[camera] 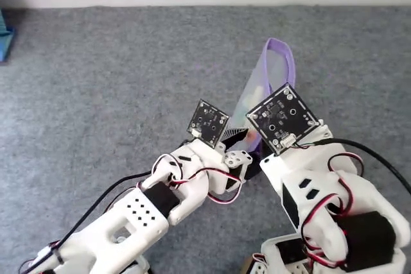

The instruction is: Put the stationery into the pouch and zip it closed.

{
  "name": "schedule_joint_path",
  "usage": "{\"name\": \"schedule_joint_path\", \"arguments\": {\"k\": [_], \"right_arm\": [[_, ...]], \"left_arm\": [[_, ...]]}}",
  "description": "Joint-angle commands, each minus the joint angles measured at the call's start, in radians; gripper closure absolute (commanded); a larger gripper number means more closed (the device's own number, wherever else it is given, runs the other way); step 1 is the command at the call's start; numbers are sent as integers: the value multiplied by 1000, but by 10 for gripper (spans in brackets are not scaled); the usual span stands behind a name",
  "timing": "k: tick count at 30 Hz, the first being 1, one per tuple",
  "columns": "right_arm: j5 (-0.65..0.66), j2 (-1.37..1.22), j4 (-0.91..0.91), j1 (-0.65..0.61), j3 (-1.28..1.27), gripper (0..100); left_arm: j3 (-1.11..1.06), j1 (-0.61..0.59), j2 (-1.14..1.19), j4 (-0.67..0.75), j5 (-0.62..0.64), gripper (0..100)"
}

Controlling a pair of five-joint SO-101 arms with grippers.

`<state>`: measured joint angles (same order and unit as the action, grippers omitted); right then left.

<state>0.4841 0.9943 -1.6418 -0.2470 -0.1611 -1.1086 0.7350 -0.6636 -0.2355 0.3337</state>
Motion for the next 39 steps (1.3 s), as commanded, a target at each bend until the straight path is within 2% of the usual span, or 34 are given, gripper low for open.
{"name": "schedule_joint_path", "arguments": {"k": [1, 5, 9, 16, 23, 25, 31, 39], "right_arm": [[-14, 5, -4, 5, 58, 991], [-17, -1, 5, 5, 58, 991], [-54, -2, 50, -1, 54, 991], [-71, -4, 97, -35, 52, 991], [-66, -19, 136, -62, 52, 991], [-66, -30, 137, -62, 52, 991], [-66, -45, 139, -160, 55, 991], [-66, -45, 131, -194, 54, 991]], "left_arm": [[65, -32, 3, 18, 3, 881], [59, -61, -20, 17, -94, 989], [44, -61, -147, -72, -140, 985], [41, -141, -408, -416, -167, 986], [39, -160, -517, -543, -167, 981], [25, -160, -525, -552, -167, 942], [12, -163, -525, -548, -141, 711], [87, -167, -525, -548, -124, 699]]}}
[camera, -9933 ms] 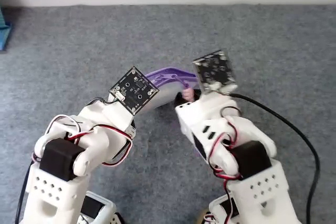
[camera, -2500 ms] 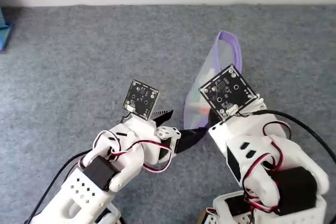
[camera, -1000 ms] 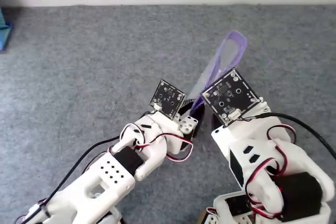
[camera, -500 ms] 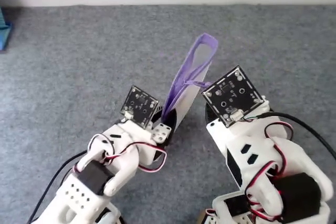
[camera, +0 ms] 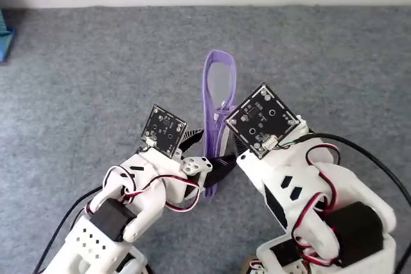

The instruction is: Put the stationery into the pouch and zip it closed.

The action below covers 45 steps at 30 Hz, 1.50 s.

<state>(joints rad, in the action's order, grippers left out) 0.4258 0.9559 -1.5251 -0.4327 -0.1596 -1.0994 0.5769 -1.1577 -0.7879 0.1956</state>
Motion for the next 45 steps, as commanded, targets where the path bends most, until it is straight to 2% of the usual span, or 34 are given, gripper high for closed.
{"name": "schedule_joint_path", "arguments": {"k": [1, 9, 15, 27, 30, 34, 39, 45], "right_arm": [[-8, -7, 15, -8, 52, 991], [-8, -7, 13, -8, 52, 991], [-8, -7, 13, -8, 52, 991], [-8, -7, 31, -4, 52, 991], [-8, -16, 101, -1, 52, 991], [-14, -94, 248, 71, 55, 991], [-14, -177, 420, 127, 60, 991], [-14, -249, 481, 133, 78, 992]], "left_arm": [[87, -9, -31, 5, 14, 699], [179, -31, -31, 5, 14, 708], [205, -107, -31, 2, 6, 817], [205, -77, -31, 0, 6, 987], [205, -77, -54, 0, 6, 987], [194, -77, -115, -8, 6, 987], [173, -77, -166, -94, 6, 988], [163, -77, -247, -129, 6, 988]]}}
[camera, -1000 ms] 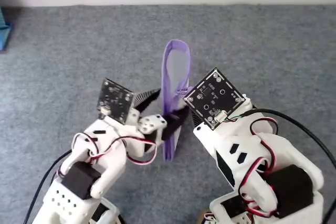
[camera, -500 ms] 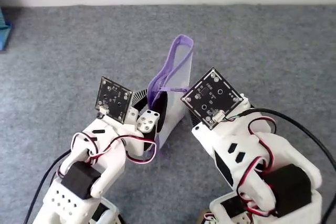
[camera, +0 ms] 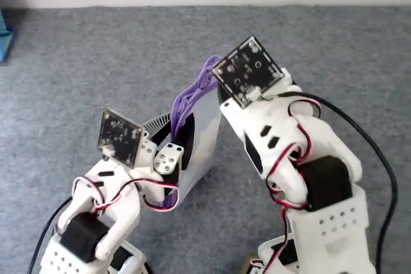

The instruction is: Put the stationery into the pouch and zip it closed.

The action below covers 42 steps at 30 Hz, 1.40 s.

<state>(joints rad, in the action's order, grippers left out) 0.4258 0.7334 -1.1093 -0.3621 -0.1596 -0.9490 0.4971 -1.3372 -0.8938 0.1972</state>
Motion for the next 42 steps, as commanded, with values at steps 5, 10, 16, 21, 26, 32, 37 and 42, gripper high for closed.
{"name": "schedule_joint_path", "arguments": {"k": [5, 10, 16, 21, 26, 32, 37, 42], "right_arm": [[-14, -97, 114, 111, 78, 992], [-14, -148, 156, 151, 78, 992], [-12, -148, 151, 157, 115, 992], [-14, -156, 150, 180, 121, 992], [-8, -171, 156, 196, 178, 992], [-14, -232, 150, 272, 176, 992], [-11, -315, 148, 308, 175, 992], [-9, -429, 156, 375, 176, 992]], "left_arm": [[13, 2, -112, -74, 5, 989], [13, -6, -176, -94, 3, 991], [15, -6, -222, -135, -23, 991], [15, -6, -241, -135, -23, 991], [19, -6, -244, -135, -23, 991], [42, -6, -245, -135, -23, 991], [70, -8, -245, -137, -23, 991], [97, -35, -245, -144, -23, 991]]}}
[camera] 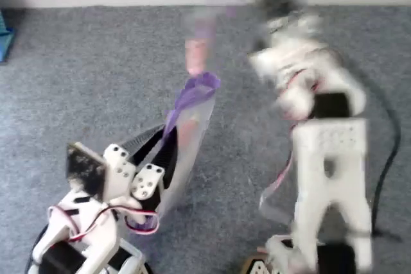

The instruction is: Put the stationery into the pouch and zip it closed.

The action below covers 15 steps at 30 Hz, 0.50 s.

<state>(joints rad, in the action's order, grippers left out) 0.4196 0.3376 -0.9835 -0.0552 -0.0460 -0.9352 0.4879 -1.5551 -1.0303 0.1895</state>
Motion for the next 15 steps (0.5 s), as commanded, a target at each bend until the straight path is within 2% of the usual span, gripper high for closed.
{"name": "schedule_joint_path", "arguments": {"k": [1, 6, 10, 15], "right_arm": [[-3, -53, 31, 81, 64, 992], [-8, -99, 31, 105, 66, 992], [-9, -59, 25, 53, 66, 992], [-127, 28, -13, -8, 68, 991]], "left_arm": [[91, -40, -28, -14, -15, 991], [122, -55, -28, -48, -15, 991], [119, -55, -26, -49, -14, 991], [105, -54, -20, -49, -14, 991]]}}
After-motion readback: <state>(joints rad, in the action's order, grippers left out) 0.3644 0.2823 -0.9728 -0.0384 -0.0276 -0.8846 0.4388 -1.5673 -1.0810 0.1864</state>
